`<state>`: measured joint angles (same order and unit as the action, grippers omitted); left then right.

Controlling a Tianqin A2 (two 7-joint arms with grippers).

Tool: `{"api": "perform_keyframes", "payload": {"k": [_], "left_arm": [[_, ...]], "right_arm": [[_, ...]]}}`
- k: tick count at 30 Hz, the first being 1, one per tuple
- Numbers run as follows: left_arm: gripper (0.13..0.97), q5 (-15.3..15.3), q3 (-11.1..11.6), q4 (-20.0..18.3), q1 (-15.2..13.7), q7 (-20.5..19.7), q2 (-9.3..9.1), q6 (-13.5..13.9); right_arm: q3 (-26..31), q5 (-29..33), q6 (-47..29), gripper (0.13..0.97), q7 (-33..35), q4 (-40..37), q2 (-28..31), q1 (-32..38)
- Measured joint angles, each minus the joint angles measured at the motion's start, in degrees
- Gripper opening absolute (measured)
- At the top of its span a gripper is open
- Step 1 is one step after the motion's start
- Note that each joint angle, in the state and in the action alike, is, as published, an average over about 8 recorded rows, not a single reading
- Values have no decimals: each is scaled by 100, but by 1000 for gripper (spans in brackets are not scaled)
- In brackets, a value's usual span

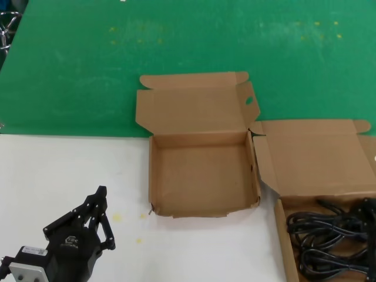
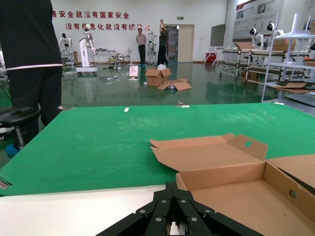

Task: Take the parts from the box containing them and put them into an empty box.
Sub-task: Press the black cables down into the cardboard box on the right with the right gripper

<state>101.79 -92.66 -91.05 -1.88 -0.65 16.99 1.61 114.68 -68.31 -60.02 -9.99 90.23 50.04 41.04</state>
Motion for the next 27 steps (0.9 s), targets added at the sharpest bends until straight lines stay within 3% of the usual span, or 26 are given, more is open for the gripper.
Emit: {"api": "perform_keyframes", "payload": {"k": [15,27], "left_arm": [[135,-1,0,0,0,-1,0,0],[134,-1,0,0,0,-1,0,0]], "right_arm": [[290,318,340,920,968,-1084,-689,402],[354,479,405,744,1195,-1546,-934,743]]}}
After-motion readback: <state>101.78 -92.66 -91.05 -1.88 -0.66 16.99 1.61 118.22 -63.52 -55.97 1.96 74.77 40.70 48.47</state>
